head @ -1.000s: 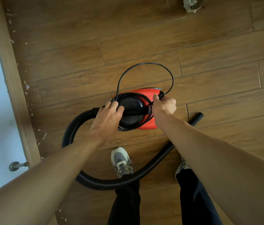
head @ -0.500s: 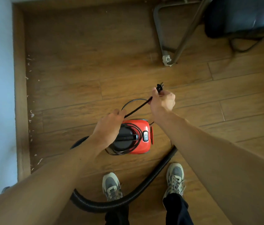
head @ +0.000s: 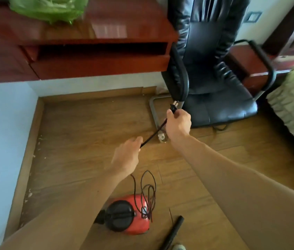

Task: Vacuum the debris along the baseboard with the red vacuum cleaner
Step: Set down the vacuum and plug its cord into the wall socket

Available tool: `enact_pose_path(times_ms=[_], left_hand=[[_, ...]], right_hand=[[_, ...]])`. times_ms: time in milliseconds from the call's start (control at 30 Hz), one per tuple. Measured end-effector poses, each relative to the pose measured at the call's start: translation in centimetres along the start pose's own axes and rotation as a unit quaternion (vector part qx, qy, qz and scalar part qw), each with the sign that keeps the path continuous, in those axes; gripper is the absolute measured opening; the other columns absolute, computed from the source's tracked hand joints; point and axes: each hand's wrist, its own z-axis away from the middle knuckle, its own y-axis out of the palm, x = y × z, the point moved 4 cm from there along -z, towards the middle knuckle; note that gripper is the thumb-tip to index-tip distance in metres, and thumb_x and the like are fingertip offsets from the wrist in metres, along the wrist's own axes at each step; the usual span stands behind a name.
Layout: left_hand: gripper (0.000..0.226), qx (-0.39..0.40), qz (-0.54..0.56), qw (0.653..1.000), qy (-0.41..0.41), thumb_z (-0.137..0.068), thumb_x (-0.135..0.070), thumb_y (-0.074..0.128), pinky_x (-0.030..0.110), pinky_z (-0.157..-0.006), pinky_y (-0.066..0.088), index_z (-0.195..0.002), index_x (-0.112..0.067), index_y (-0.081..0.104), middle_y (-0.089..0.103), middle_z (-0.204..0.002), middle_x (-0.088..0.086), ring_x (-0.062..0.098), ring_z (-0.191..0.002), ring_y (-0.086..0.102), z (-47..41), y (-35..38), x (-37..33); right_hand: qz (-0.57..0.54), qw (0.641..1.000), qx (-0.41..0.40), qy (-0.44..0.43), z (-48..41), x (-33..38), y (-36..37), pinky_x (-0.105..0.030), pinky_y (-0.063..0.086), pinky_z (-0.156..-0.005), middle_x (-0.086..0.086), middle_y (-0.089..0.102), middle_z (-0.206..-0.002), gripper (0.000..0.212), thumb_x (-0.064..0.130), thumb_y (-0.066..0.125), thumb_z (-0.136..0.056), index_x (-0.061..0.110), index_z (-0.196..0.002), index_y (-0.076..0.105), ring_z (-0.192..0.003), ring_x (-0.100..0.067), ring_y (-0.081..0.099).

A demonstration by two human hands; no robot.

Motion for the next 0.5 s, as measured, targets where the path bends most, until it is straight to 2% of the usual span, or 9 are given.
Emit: enact_pose_path(times_ms=[133,233,367,433,500], left_hand=[[0.015,-0.045,0.031,0.998,0.016,-0.098,-0.006,0.054,0.021,-0.053,0.036,-0.108,-0.014,0.047,0.055,-0.086,-0.001,0.012,-0.063,0.047,-1.9,-6.4,-5.3],[0.025,-0.086,0.071,0.994,0.015,-0.098,-0.01,0.057,0.021,-0.061,0.043,-0.122,-0.009,0.051,0.065,-0.098,0.004,0.013,-0.077,0.061,-3.0,-11.0,-9.2],[0.022,-0.132,0.11,0.985,0.022,-0.096,-0.011,0.061,0.027,-0.071,0.054,-0.116,-0.013,0.055,0.068,-0.102,0.004,0.018,-0.088,0.067,-4.4,-17.5,-14.0],[0.017,-0.153,0.117,0.981,0.035,-0.095,-0.009,0.061,0.032,-0.073,0.055,-0.11,-0.014,0.055,0.068,-0.1,0.004,0.02,-0.09,0.066,-5.1,-20.4,-16.3],[0.015,-0.169,0.123,0.976,0.053,-0.095,-0.009,0.061,0.035,-0.076,0.055,-0.107,-0.015,0.055,0.067,-0.099,0.003,0.022,-0.092,0.065,-5.6,-23.1,-18.6]], right_hand=[[-0.015,0.996,-0.027,-0.084,0.5,8.8,-4.0,-0.04,0.058,-0.084,-0.005,0.069,-0.094,0.014,0.025,0.054,-0.102,0.014,-0.099,0.062,-0.087,-0.021,0.067],[-0.021,0.989,-0.038,-0.142,0.9,15.1,-7.2,-0.036,0.057,-0.079,-0.005,0.069,-0.097,0.012,0.023,0.055,-0.102,0.013,-0.101,0.062,-0.085,-0.019,0.065],[-0.014,0.978,-0.073,-0.196,1.0,22.3,-12.1,-0.028,0.05,-0.066,-0.007,0.068,-0.092,0.018,0.024,0.057,-0.1,0.008,-0.095,0.062,-0.08,-0.022,0.063],[-0.023,0.973,-0.091,-0.21,1.4,25.4,-14.7,-0.032,0.051,-0.069,-0.009,0.068,-0.091,0.018,0.024,0.057,-0.1,0.006,-0.096,0.062,-0.079,-0.023,0.062],[-0.037,0.968,-0.102,-0.226,1.9,28.3,-17.1,-0.035,0.054,-0.076,-0.008,0.069,-0.094,0.017,0.023,0.056,-0.101,0.008,-0.104,0.064,-0.082,-0.021,0.063]])
